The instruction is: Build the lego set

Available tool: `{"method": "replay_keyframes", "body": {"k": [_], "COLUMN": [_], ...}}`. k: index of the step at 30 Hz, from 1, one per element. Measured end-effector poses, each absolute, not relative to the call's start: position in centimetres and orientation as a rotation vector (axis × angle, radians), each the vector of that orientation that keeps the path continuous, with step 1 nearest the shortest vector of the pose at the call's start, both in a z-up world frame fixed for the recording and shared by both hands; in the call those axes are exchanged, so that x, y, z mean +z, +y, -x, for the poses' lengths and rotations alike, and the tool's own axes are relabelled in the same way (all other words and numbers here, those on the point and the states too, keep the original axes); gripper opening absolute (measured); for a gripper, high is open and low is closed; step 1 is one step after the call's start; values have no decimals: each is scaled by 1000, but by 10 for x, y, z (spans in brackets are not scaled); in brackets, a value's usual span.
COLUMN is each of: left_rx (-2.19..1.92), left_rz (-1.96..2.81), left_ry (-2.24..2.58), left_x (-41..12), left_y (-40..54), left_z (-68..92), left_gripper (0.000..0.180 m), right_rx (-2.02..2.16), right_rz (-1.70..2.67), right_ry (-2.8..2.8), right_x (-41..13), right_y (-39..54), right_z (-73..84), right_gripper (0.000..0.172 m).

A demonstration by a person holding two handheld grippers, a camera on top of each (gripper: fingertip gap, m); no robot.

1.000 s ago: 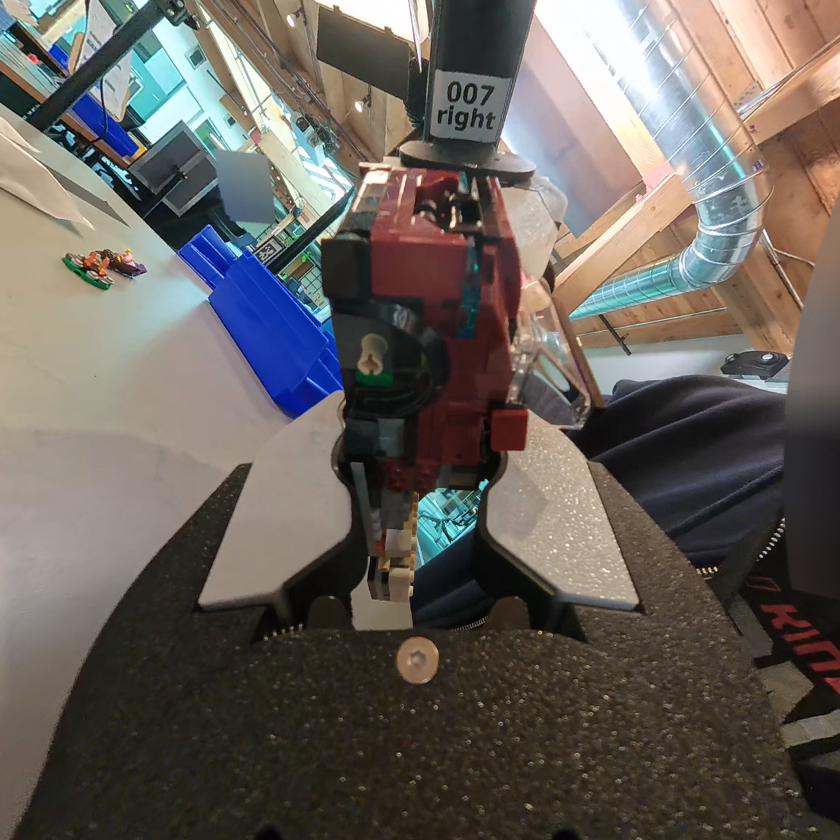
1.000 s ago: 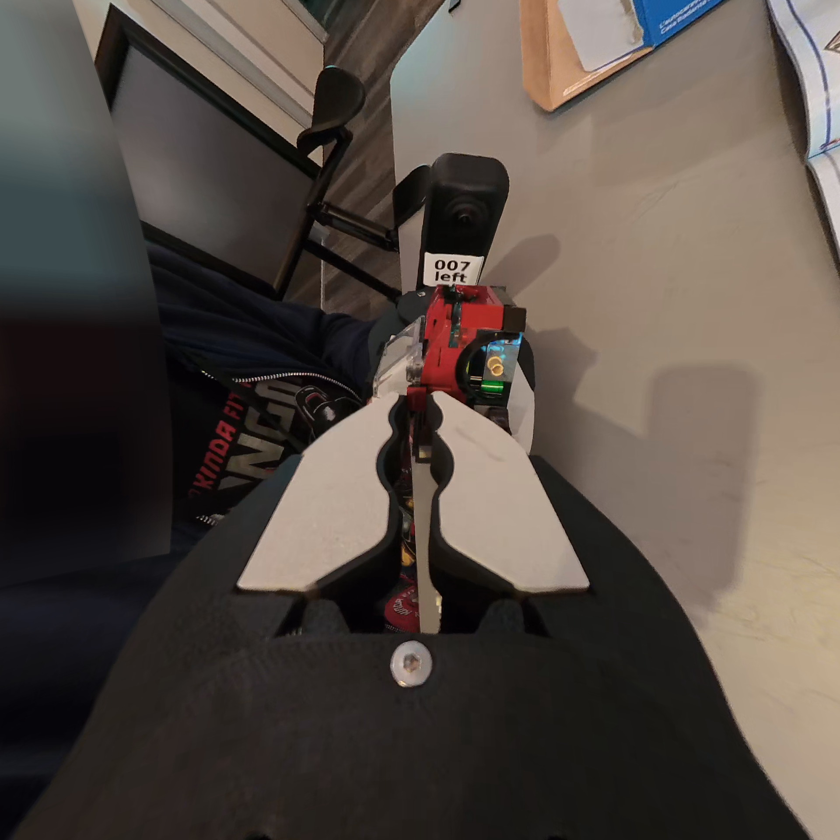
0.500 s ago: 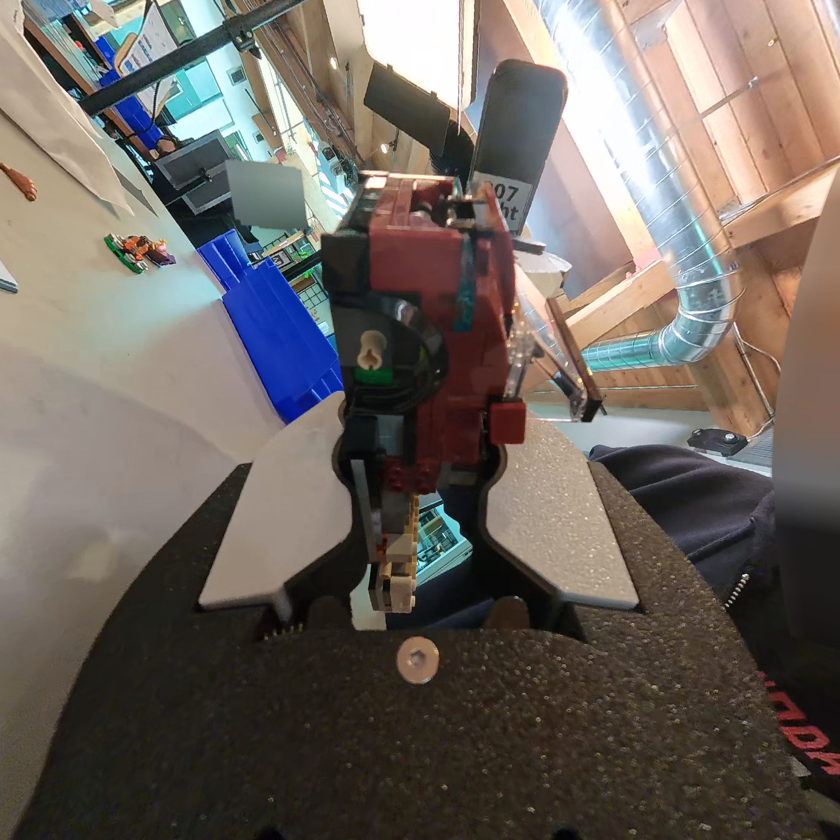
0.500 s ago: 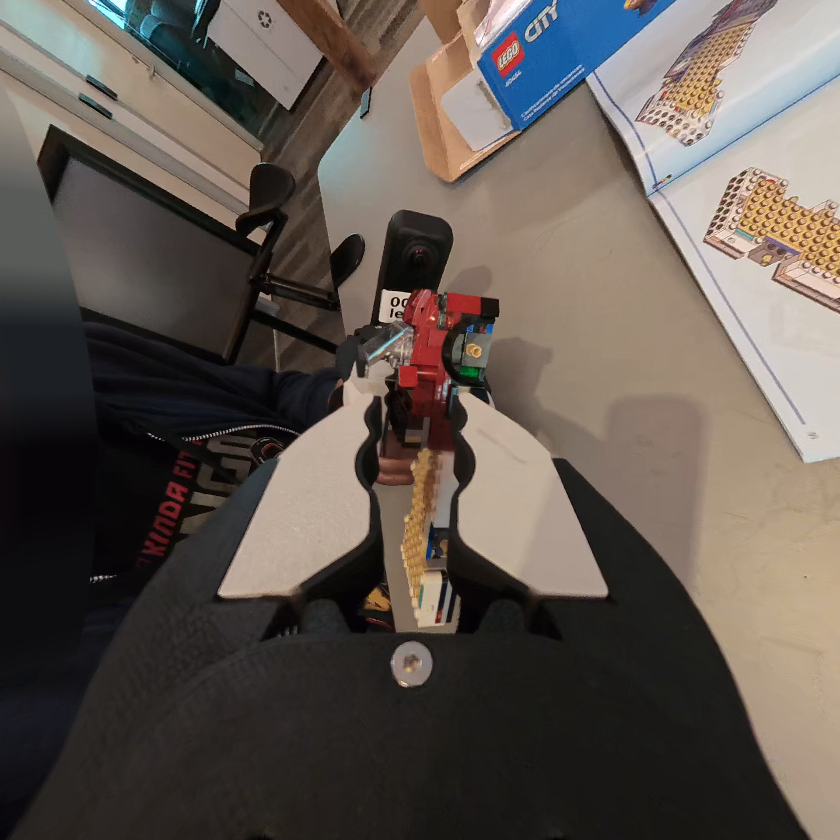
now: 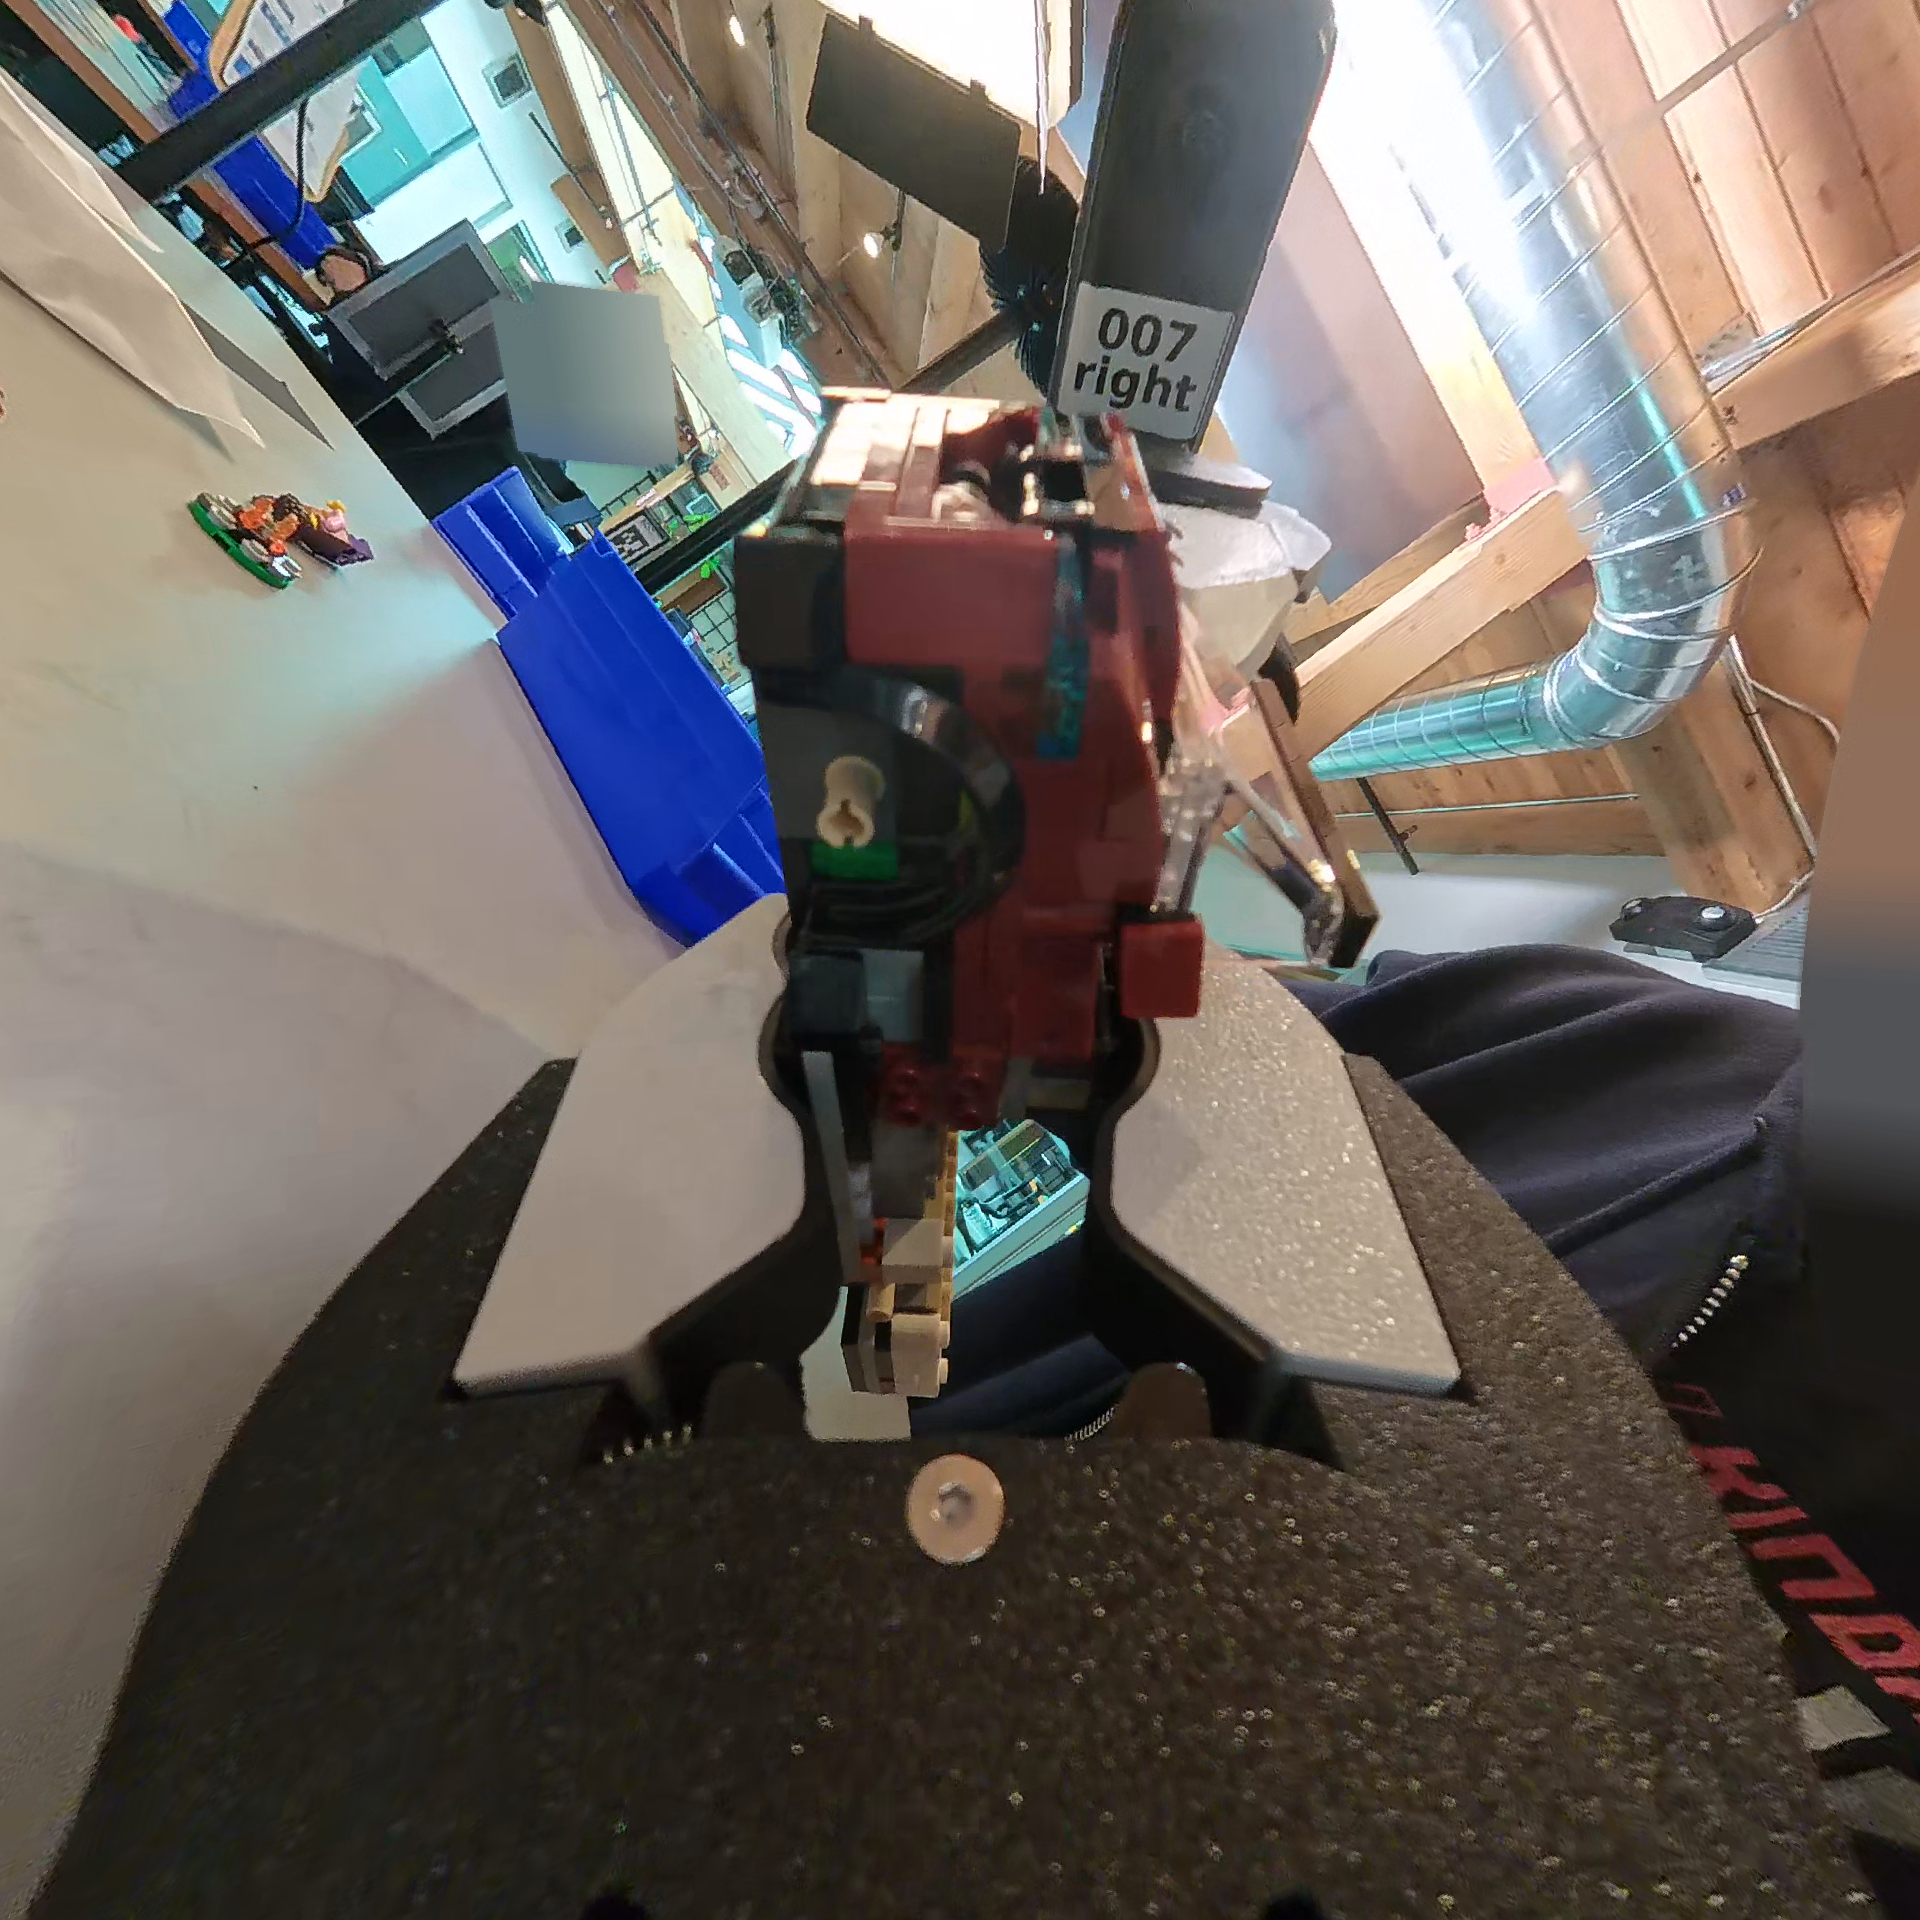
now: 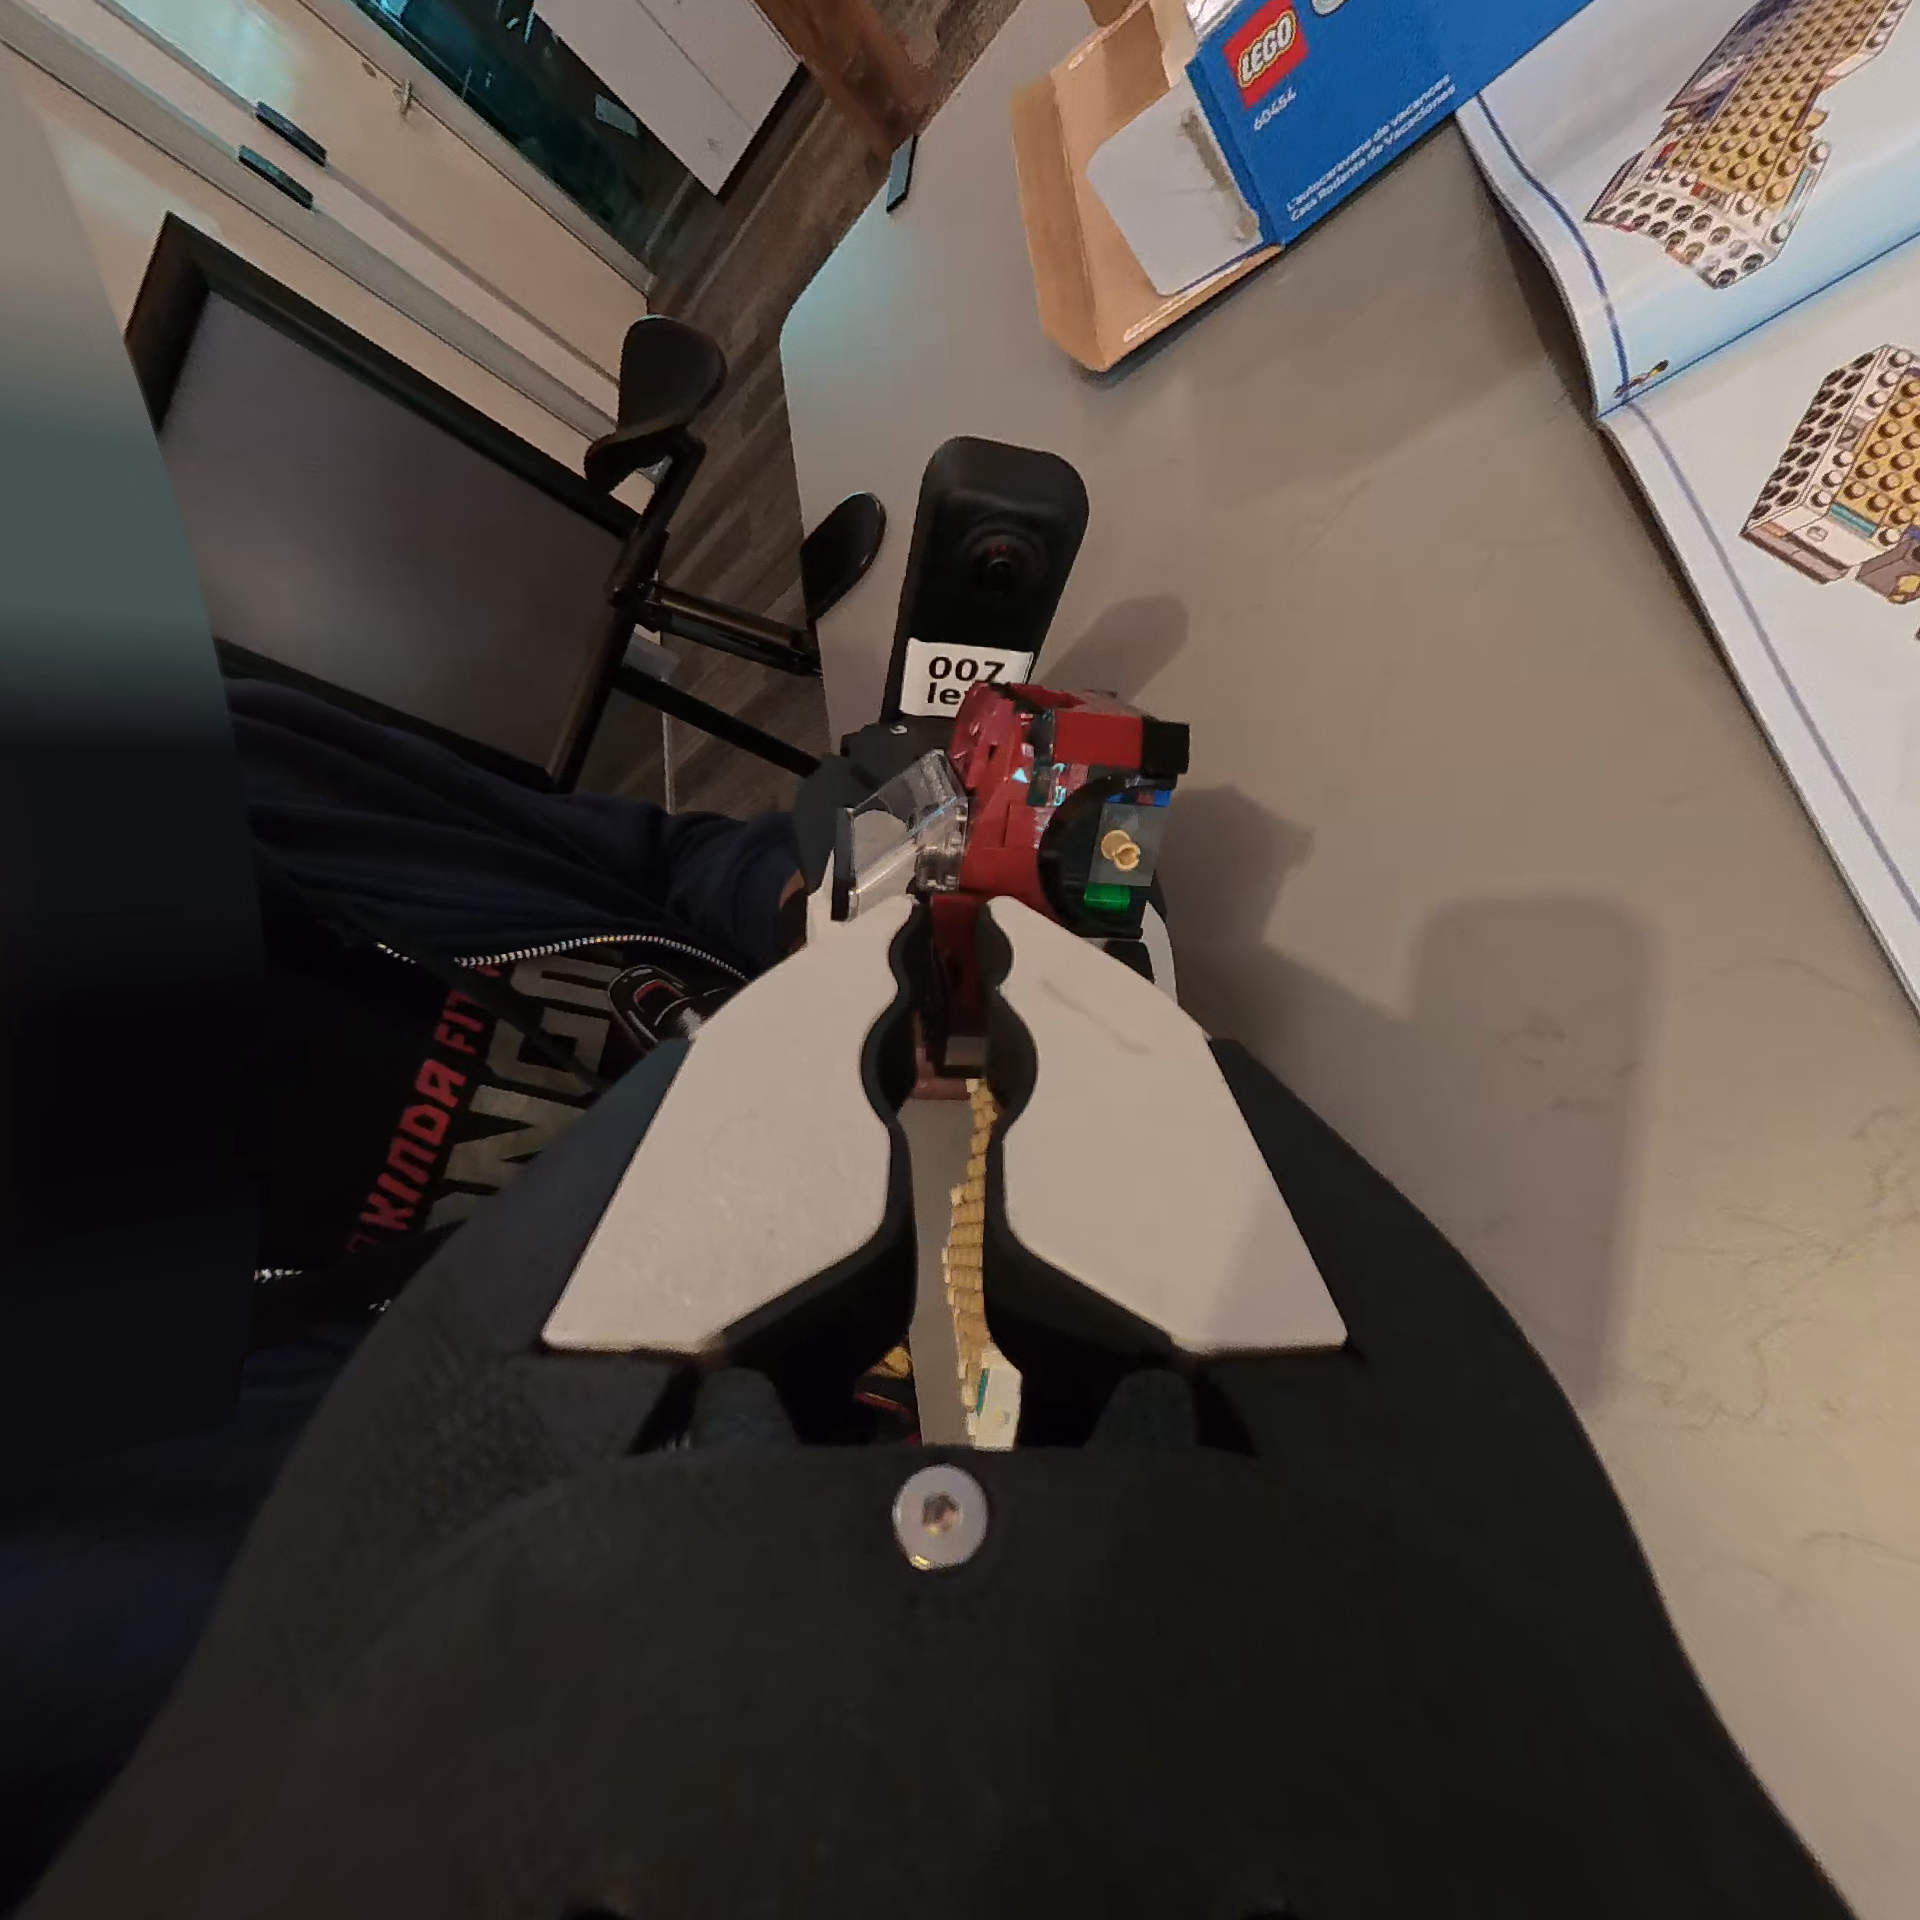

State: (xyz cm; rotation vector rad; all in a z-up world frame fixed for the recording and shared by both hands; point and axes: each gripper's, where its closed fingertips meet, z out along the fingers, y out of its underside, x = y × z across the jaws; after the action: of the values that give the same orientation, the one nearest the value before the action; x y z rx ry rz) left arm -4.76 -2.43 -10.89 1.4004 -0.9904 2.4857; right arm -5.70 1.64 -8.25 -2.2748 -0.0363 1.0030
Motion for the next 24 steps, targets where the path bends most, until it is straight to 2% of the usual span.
{"method": "replay_keyframes", "body": {"k": [10, 11, 13, 17, 24], "left_rx": [2444, 2430, 2388, 2294, 2207], "left_rz": [-1468, -1488, -1563, -1698, -1739], "left_ry": [-1015, -1016, -990, -915, -1031], "left_x": [-115, -116, -123, -137, -144], "left_y": [-26, -25, -22, -14, -30], "left_z": [42, 40, 35, 24, 3], "left_gripper": [55, 55, 53, 55, 55], "right_rx": [992, 966, 943, 830, 1081], "right_rz": [2246, 2233, 2154, 2050, 2079], "right_ry": [32, 34, 55, 163, 219], "right_x": [-86, -86, -81, -93, -153], "right_y": [15, 14, 13, -2, -33], "right_z": [49, 46, 38, 1, 13], "right_gripper": [8, 12, 31, 41, 62]}}
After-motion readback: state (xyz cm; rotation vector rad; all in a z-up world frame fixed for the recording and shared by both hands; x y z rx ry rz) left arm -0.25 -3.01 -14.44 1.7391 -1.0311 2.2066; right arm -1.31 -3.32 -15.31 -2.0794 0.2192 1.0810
